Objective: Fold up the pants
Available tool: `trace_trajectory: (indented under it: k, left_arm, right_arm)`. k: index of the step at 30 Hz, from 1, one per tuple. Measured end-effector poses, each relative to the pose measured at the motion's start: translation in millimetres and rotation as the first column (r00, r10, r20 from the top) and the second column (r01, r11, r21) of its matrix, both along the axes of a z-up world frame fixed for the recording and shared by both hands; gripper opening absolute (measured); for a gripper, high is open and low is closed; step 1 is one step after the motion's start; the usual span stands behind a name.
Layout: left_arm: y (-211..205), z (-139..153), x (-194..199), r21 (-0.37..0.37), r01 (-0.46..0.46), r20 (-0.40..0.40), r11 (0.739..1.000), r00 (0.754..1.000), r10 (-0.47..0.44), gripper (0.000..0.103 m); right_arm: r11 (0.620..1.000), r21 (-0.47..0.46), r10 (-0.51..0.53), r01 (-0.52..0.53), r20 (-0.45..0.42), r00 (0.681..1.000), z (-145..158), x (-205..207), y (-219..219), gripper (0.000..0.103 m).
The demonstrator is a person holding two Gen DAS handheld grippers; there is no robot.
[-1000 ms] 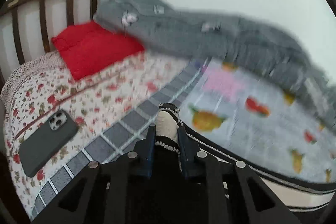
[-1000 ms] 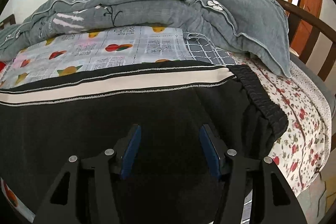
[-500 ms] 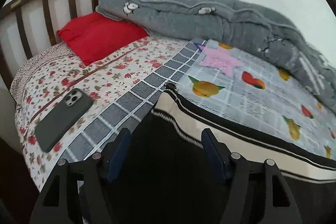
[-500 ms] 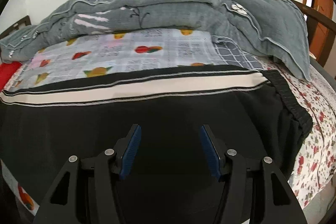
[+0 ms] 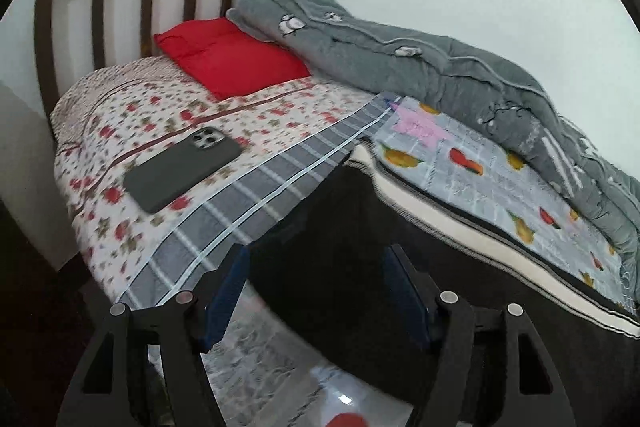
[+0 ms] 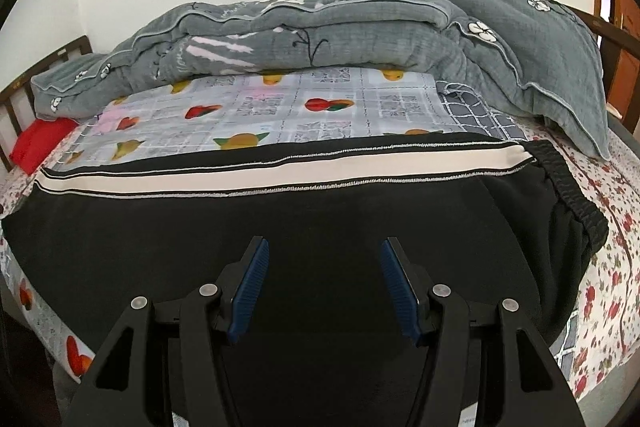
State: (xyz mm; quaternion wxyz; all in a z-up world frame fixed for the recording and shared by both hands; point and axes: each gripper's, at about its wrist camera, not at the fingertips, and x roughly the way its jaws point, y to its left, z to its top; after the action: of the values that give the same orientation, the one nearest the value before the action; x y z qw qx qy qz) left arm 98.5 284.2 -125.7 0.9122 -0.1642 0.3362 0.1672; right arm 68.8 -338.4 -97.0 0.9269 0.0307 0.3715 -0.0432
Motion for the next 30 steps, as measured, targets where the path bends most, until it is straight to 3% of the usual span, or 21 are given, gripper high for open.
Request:
trace_trajectory:
  k: [5, 7, 9, 12, 15, 16, 20, 22, 23, 24, 25, 26, 30]
  left_arm:
    - [13, -18, 6, -0.044, -0.020, -0.044, 0.999, 0.999, 0.018, 0.060]
    - [15, -24, 13, -0.050, -0.035, -0.068, 0.998, 0.997, 0.031, 0.047]
    - [19, -30, 19, -0.069, -0.040, -0.084, 0.997, 0.996, 0.034, 0.025]
    - [28, -26, 14, -0.075, -0.051, -0.046, 0.996, 0.998, 0.048, 0.010]
    - [41, -14, -4, -0.145, -0.059, 0.054, 0.988, 0.996, 0.067, 0.009]
    - [44, -14, -6, -0.154, -0.062, 0.055, 0.986, 0.996, 0.071, 0.009]
    - [47, -36, 6, -0.157, -0.086, -0.064, 0.984, 0.995, 0.077, 0.009]
    - [48, -43, 6, -0.169, -0.097, -0.088, 0.981, 0.993, 0.083, 0.016]
    - [48, -44, 4, -0.181, -0.102, -0.088, 0.978, 0.992, 0.088, 0.026]
    - [49, -45, 1, -0.188, -0.110, -0.093, 0.976, 0.991, 0.094, 0.043]
    - [50, -45, -1, -0.199, -0.110, -0.091, 0.974, 0.991, 0.094, 0.051]
    - [49, -45, -5, -0.218, -0.090, -0.068, 0.972, 0.995, 0.077, 0.055]
    - [38, -47, -11, -0.225, -0.001, -0.036, 0.974, 0.999, -0.008, 0.055]
  right_arm:
    - [1.000, 0.001, -0.013, 0.013, 0.001, 1.000, 4, -9, 2, 0.057]
    - [1.000, 0.002, -0.014, 0.014, -0.003, 1.000, 4, -12, 3, 0.057]
    - [1.000, -0.005, -0.013, 0.013, -0.008, 1.000, 4, -16, 6, 0.057]
    - [1.000, -0.017, -0.011, 0.011, -0.009, 1.000, 6, -19, 9, 0.058]
    - [1.000, -0.019, -0.019, 0.018, -0.007, 1.000, 7, -21, 10, 0.058]
    - [1.000, -0.018, -0.020, 0.020, -0.008, 1.000, 7, -21, 10, 0.057]
    - [1.000, -0.009, -0.016, 0.016, -0.018, 1.000, 5, -19, 12, 0.057]
    - [1.000, -0.013, -0.009, 0.009, -0.019, 1.000, 4, -19, 15, 0.058]
    - [1.000, -0.014, -0.006, 0.006, -0.020, 1.000, 4, -19, 17, 0.057]
    - [1.000, -0.017, -0.001, 0.001, -0.022, 1.000, 3, -19, 19, 0.057]
    - [1.000, -0.020, 0.002, -0.002, -0.023, 1.000, 3, -19, 20, 0.057]
    - [1.000, -0.024, 0.005, -0.006, -0.025, 1.000, 2, -19, 21, 0.057]
    - [1.000, -0.016, 0.005, -0.006, -0.035, 0.999, -4, -19, 22, 0.057]
